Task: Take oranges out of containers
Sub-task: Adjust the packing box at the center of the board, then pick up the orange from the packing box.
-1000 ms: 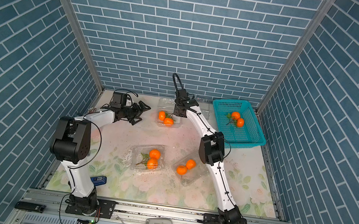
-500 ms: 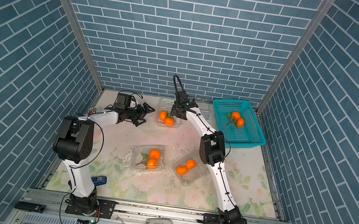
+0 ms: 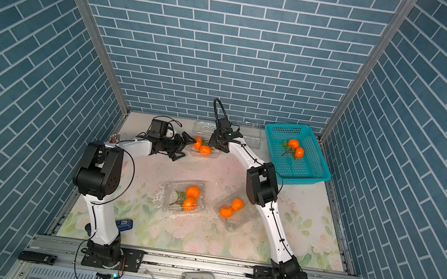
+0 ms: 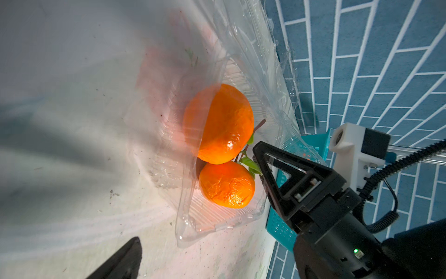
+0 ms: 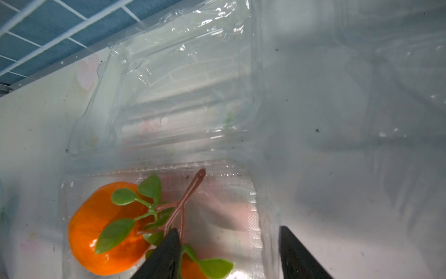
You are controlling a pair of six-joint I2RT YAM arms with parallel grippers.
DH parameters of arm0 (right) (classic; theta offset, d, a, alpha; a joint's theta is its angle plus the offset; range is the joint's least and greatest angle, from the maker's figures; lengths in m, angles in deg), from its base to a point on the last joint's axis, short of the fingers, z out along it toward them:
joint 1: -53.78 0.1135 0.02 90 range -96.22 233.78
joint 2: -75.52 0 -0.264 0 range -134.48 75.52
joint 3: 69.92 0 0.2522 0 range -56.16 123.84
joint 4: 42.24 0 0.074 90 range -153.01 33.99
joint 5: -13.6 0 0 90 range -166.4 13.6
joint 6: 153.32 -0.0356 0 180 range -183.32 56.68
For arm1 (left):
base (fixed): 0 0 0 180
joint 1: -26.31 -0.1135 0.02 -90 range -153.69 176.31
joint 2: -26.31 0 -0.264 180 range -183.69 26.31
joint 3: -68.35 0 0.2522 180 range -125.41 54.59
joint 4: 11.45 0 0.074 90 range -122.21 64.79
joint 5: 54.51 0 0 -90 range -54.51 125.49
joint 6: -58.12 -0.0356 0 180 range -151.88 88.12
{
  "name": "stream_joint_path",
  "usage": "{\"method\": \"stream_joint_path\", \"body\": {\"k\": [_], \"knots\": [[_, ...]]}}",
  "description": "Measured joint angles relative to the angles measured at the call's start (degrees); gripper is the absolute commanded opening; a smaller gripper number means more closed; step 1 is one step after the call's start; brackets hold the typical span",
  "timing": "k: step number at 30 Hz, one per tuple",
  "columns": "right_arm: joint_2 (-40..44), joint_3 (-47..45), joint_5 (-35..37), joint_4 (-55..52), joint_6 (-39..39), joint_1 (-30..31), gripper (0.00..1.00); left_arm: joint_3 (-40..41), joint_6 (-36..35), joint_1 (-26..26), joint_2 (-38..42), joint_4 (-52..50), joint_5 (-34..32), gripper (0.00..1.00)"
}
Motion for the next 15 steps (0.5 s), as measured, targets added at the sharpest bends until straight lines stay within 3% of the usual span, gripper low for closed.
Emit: {"method": "stream_joint_path", "body": {"k": [9,15], "knots": [[7.58,-3.04,7.37,0.50,3.28,1.73,0.68,-0.37,0.94,0.04,-0.13,2.54,1.40,0.99],[9.79,-2.43,6.64,3.56,3.63,2.82,0.68,-0.90,0.90,0.04,-1.31,2.84,1.40,0.99]]}}
